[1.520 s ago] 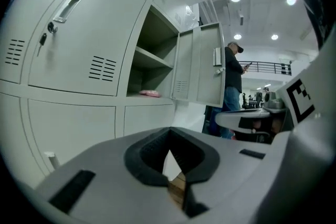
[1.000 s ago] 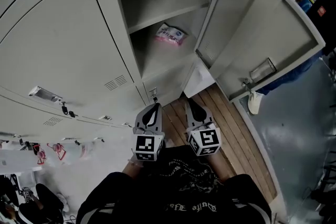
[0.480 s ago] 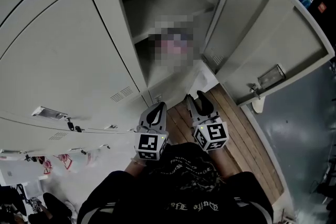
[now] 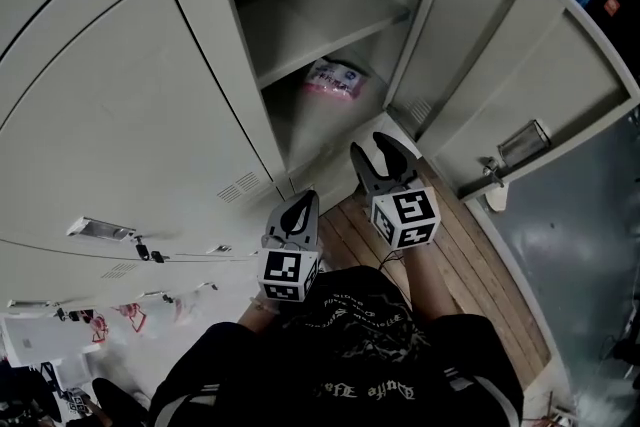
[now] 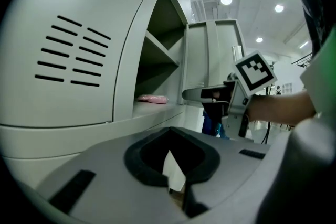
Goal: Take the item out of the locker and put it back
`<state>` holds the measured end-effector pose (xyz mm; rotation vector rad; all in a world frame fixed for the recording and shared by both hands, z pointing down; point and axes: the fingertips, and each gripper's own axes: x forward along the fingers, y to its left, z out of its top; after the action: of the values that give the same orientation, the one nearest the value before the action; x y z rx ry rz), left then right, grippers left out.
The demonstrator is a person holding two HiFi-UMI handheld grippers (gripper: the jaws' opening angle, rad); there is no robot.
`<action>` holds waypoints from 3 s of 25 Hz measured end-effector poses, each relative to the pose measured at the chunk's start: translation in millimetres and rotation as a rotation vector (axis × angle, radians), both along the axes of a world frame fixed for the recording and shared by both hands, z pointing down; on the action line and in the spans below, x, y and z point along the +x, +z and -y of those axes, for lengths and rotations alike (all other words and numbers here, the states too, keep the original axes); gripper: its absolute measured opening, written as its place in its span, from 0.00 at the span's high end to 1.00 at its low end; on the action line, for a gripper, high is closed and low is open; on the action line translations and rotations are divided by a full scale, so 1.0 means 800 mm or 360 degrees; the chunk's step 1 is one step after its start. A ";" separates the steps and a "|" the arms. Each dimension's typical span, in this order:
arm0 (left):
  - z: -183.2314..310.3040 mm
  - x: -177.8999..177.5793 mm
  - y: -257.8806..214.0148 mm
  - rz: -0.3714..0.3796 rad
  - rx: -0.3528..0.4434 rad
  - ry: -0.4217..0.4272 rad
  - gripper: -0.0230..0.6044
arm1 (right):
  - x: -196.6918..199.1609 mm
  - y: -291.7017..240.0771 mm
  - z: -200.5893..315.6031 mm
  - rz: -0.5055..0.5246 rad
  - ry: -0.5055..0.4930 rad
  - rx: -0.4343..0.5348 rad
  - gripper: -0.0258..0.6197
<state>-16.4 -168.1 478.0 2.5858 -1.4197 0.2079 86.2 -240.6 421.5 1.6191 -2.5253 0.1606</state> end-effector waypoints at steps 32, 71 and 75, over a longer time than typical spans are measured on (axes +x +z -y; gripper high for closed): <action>-0.009 0.006 -0.005 -0.0022 -0.0002 0.0169 0.95 | -0.022 0.034 0.145 -0.0476 0.0097 -0.0278 0.73; -0.002 -0.012 0.007 -0.0030 -0.0009 0.0019 0.95 | -0.008 -0.039 0.046 -0.0464 0.0153 0.0059 0.90; -0.003 -0.010 0.001 -0.0036 0.0012 -0.0009 0.95 | -0.001 -0.047 0.023 -0.0428 0.0164 0.0091 0.90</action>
<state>-24.1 -165.6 478.5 2.5817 -1.4227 0.1724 85.5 -259.1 383.8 1.6670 -2.2665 -0.1134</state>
